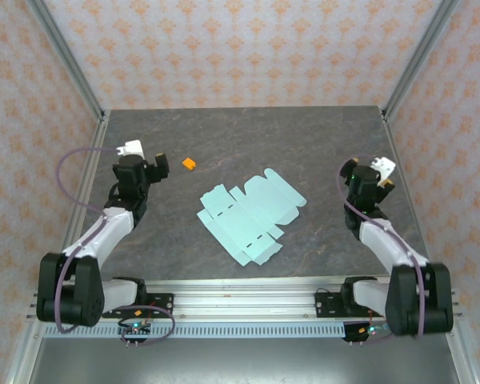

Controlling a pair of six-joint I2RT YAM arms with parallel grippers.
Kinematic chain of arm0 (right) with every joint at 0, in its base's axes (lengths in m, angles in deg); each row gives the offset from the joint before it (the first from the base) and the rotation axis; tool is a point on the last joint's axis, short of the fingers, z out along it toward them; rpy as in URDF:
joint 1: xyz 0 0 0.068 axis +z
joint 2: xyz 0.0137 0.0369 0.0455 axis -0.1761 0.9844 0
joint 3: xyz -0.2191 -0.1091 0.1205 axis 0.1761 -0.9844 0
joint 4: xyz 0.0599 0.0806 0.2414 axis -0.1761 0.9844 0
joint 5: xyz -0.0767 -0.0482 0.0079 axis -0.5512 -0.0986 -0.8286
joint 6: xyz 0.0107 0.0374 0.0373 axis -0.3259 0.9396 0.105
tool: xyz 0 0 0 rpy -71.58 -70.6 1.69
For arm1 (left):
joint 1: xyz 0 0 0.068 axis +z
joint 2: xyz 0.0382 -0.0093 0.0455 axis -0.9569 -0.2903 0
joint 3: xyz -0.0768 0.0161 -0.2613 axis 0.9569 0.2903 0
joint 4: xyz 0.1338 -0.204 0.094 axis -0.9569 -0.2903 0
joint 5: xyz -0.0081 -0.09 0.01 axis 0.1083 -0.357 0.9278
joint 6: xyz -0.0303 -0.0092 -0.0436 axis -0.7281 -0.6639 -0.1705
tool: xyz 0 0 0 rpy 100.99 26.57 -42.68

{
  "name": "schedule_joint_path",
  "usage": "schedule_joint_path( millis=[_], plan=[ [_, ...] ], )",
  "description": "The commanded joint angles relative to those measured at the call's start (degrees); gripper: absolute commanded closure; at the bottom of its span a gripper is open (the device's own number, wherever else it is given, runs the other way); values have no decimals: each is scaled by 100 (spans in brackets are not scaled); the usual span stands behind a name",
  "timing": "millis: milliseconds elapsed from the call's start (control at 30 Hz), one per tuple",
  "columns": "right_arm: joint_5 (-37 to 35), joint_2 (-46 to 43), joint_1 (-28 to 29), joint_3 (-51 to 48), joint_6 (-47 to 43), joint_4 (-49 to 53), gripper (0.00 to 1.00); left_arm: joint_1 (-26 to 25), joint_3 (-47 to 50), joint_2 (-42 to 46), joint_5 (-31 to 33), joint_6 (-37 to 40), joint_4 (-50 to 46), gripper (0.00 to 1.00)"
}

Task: Fold the paper box

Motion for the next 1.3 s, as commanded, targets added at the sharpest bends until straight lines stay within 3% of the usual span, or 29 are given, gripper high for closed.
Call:
schedule_joint_path(
  millis=[0, 100, 233, 433, 567, 767, 933, 1267],
  plan=[
    [54, -540, 7, 439, 1105, 1832, 1, 0, -369, 131, -882, -1382, -1230, 0],
    [1486, -650, 221, 540, 1325, 2151, 5, -521, -548, -157, -1853, -1746, -1311, 0],
    [2221, -53, 1157, 1151, 1041, 3115, 5, -1371, -865, -556, -1728, -1494, -2223, 10],
    [2992, 1232, 2216, 1961, 439, 3930, 6, -1490, -441, -450, -1683, -1354, -2726, 11],
    [2973, 1863, 2426, 2235, 338, 4177, 11, -1529, -382, -748, -1963, -1341, -2887, 11],
    [2583, 2077, 2341, 2201, 96, 4386, 10, -1617, -244, -1052, -2110, -1423, -2479, 11],
    [2802, 2370, 2330, 2165, 308, 3834, 10, -1618, -272, -1555, -2460, -1348, -2185, 14],
    [2673, 2684, 2473, 2375, 257, 3701, 11, -1660, 232, -1795, -3136, -1778, -1410, 36]
  ],
)
